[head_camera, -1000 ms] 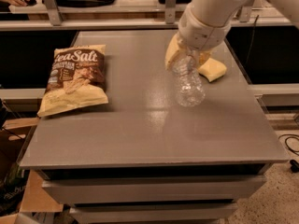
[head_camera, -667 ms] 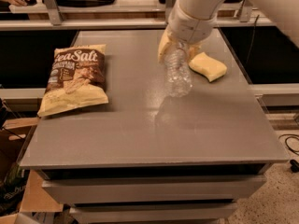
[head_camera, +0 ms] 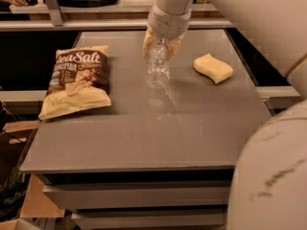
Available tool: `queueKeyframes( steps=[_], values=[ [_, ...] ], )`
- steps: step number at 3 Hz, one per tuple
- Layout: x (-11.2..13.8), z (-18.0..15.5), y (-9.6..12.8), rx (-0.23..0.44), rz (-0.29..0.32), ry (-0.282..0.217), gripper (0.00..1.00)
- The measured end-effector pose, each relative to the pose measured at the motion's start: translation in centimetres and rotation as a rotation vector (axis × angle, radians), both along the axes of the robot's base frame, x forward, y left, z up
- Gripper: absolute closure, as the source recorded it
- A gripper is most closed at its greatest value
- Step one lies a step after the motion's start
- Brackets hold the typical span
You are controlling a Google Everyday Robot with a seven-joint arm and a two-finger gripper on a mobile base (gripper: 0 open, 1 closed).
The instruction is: Move water bottle near brown chip bag
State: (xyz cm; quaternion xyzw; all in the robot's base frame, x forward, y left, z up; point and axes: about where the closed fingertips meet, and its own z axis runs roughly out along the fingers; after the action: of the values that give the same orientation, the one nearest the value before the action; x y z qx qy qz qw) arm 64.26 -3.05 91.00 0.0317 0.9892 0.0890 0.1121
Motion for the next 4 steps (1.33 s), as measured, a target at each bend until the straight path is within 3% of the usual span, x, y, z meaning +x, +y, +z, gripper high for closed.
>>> queueKeyframes(
  steps=[2, 4],
  values=[
    [2.9, -2.4, 4.6, -0.021, 0.053, -0.079, 1.0],
    [4.1, -3.0, 8.1, 0.079, 0.159, -0.126, 1.0]
  ],
)
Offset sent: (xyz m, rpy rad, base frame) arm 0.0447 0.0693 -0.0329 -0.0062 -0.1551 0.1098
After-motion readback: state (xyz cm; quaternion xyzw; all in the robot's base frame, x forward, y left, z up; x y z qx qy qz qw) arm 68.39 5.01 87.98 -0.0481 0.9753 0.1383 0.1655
